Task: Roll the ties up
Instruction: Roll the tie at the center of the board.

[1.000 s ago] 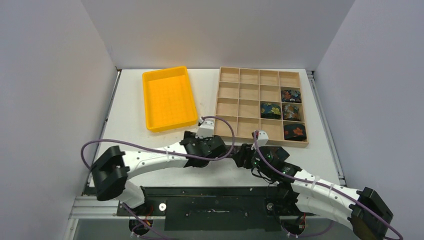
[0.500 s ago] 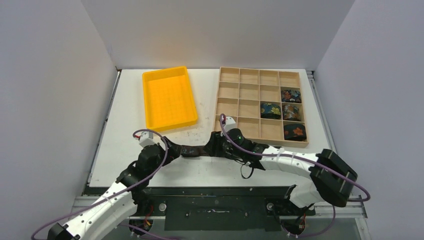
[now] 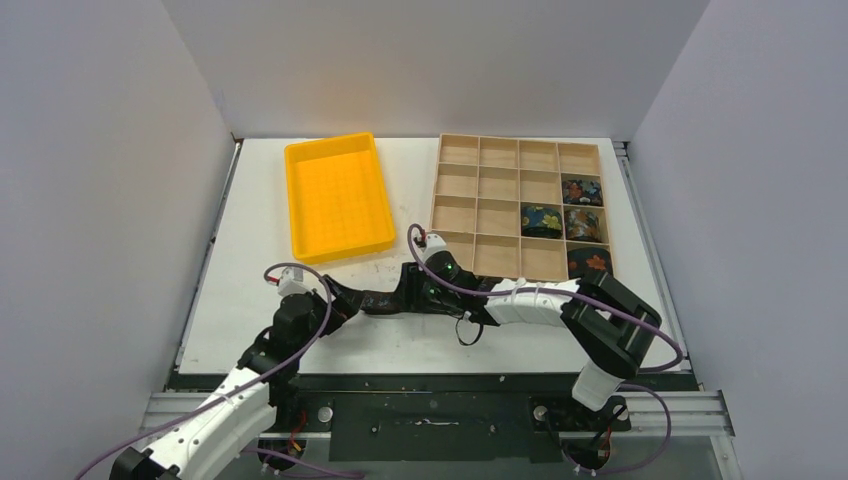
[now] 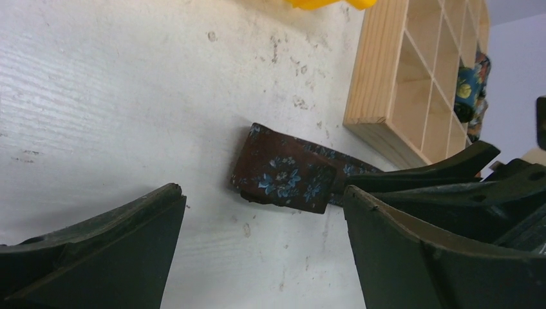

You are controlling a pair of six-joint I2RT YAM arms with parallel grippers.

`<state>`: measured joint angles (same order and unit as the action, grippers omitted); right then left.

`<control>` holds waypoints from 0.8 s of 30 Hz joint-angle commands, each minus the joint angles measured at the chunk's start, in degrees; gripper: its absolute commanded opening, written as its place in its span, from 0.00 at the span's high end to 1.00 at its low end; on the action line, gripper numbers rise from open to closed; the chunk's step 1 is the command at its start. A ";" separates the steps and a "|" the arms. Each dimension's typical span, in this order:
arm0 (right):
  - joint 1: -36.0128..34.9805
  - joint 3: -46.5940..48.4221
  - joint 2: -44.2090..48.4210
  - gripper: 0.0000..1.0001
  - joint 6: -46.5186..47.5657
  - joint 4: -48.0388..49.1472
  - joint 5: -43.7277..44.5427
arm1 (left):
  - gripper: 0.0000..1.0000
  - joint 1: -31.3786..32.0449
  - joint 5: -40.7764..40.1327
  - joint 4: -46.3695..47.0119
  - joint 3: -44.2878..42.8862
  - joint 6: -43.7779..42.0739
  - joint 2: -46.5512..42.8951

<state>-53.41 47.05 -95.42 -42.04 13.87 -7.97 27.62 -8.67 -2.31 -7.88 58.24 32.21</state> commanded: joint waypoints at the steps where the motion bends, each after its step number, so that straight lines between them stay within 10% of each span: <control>1: -0.47 2.31 -1.34 0.58 0.37 3.33 -0.85 | 0.09 -0.70 4.41 5.17 -2.39 -2.24 4.64; 24: 2.53 -1.44 -4.64 0.62 -0.15 4.47 -1.68 | 0.13 -1.97 11.81 15.62 -1.04 -4.64 15.69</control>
<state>-51.55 46.57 -100.18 -42.26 15.03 -9.50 26.09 0.58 6.17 -7.88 54.61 46.28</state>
